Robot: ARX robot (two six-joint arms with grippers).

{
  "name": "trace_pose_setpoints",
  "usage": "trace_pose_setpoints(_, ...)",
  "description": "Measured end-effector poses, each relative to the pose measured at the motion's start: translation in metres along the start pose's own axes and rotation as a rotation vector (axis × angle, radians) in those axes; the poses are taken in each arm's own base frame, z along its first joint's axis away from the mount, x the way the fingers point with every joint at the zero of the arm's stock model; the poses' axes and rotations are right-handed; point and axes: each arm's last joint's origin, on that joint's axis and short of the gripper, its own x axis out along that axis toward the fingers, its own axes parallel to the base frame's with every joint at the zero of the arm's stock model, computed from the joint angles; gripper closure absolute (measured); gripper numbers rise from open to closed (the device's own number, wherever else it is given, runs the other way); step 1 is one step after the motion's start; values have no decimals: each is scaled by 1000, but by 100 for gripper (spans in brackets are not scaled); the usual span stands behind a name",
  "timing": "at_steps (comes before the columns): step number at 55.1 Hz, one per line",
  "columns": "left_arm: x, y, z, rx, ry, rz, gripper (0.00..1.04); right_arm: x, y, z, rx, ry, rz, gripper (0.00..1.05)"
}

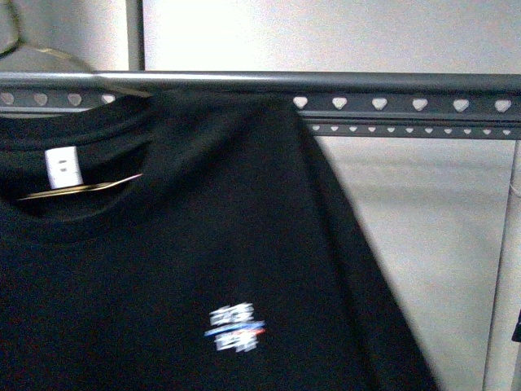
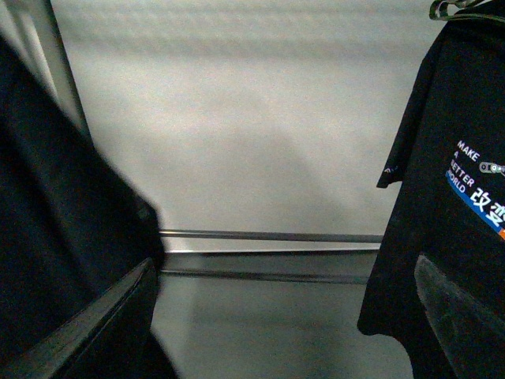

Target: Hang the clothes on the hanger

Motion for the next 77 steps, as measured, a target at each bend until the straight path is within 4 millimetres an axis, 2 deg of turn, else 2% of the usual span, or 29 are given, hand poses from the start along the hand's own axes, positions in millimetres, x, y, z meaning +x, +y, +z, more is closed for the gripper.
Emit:
trace_pose_setpoints(19,0,0,0,0,1,-6,7,0,0,0,0,0,0,7)
trace_pose_setpoints(24,5,-2,-1,24,142,-215,7,0,0,0,0,0,-1,7)
trace_pose_setpoints(27,13,-2,3,-2,203,-214,7,0,0,0,0,0,3,7)
trace_pose_setpoints(30,27,0,14,-48,236,-146,7,0,0,0,0,0,1,7)
trace_pose_setpoints(33,58,6,37,-168,254,22,7,0,0,0,0,0,0,7)
trace_pose_setpoints(39,103,13,55,-315,256,212,7,0,0,0,0,0,1,7)
trace_pose_setpoints(50,178,16,54,-466,321,399,7,0,0,0,0,0,0,7)
trace_pose_setpoints(53,206,16,56,-475,297,454,7,0,0,0,0,0,0,7)
trace_pose_setpoints(60,238,18,67,-486,248,494,7,0,0,0,0,0,0,7)
trace_pose_setpoints(70,267,18,81,-496,232,542,7,0,0,0,0,0,0,7)
trace_pose_setpoints(77,274,19,79,-486,293,583,27,0,0,0,0,0,0,7)
